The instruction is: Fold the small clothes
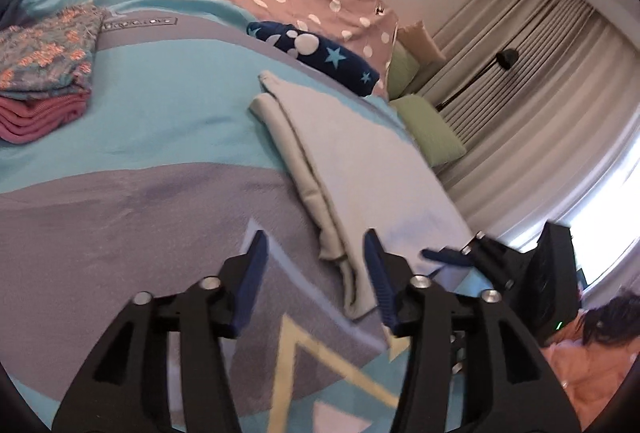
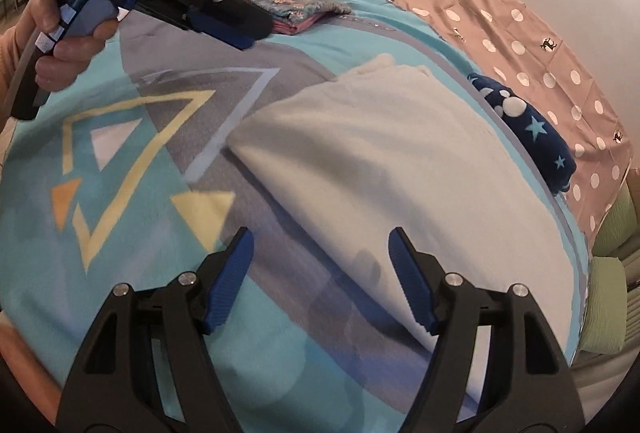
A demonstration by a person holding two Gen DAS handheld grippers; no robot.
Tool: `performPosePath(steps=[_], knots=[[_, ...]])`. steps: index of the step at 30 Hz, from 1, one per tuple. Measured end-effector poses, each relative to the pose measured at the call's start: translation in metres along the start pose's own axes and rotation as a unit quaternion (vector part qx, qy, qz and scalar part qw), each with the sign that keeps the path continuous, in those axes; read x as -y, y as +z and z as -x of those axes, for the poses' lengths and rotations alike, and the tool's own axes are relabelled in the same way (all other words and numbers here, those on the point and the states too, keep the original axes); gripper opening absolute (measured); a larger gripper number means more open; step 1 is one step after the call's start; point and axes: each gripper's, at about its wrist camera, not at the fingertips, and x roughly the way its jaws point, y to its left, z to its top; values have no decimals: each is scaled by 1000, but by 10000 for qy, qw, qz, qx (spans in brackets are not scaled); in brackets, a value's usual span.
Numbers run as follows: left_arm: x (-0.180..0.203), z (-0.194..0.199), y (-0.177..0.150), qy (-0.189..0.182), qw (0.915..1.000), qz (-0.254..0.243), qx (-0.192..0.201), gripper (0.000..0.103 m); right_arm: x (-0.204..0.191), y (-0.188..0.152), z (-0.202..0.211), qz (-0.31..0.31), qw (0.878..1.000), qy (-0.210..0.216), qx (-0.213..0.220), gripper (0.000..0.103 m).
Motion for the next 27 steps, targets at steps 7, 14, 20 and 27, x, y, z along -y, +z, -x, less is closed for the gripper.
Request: performPosePath(steps=[7, 14, 20, 27], knots=[[-25, -66, 41, -413, 9971, 465, -448, 62, -21, 15, -10, 488, 9978, -368, 253, 65], [-38, -125, 96, -718, 9949, 457, -533, 61, -41, 28, -29, 968, 9926, -548, 496, 40], [-52, -151, 113, -545, 9931, 693, -779, 9, -36, 34, -37, 894, 9944, -366, 430, 9], [-41, -131, 110, -567, 9964, 395, -484, 7, -31, 29, -9, 756, 9944, 403, 611, 4]])
